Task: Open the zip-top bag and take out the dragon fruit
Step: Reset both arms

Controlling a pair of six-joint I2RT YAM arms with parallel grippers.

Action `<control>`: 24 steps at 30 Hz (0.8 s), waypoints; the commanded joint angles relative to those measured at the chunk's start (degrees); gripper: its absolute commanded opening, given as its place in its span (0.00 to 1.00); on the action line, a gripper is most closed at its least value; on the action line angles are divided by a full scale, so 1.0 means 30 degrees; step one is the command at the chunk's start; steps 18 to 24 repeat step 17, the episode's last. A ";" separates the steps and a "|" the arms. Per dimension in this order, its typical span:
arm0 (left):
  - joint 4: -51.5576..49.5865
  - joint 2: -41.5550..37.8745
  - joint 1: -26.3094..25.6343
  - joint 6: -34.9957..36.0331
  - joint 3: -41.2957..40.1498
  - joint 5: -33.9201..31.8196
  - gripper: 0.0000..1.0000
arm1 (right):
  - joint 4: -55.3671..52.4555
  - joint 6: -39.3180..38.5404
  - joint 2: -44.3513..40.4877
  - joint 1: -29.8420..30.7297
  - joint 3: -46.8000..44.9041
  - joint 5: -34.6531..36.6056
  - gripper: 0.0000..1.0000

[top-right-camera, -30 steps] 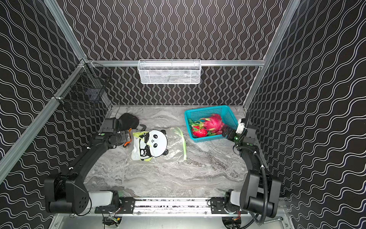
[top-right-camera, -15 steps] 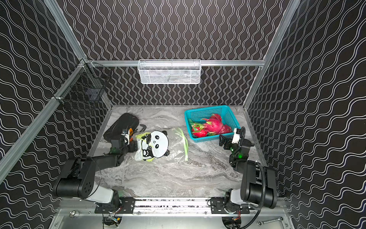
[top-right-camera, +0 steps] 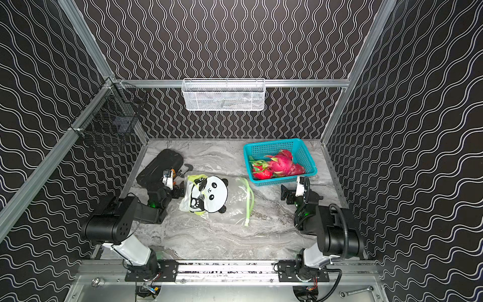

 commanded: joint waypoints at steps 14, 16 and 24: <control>0.0306 0.0235 0.0000 0.0146 0.0325 -0.0227 0.99 | 0.2024 -0.0258 0.0257 0.0340 0.0461 0.2326 1.00; 0.0427 0.0042 -0.0008 0.0117 0.0127 -0.0224 0.99 | 0.1981 -0.0246 0.0258 0.0318 0.0474 0.2326 1.00; 0.0691 0.0007 0.0009 0.0163 -0.0003 -0.0139 0.99 | 0.2016 -0.0257 0.0256 0.0332 0.0470 0.2324 1.00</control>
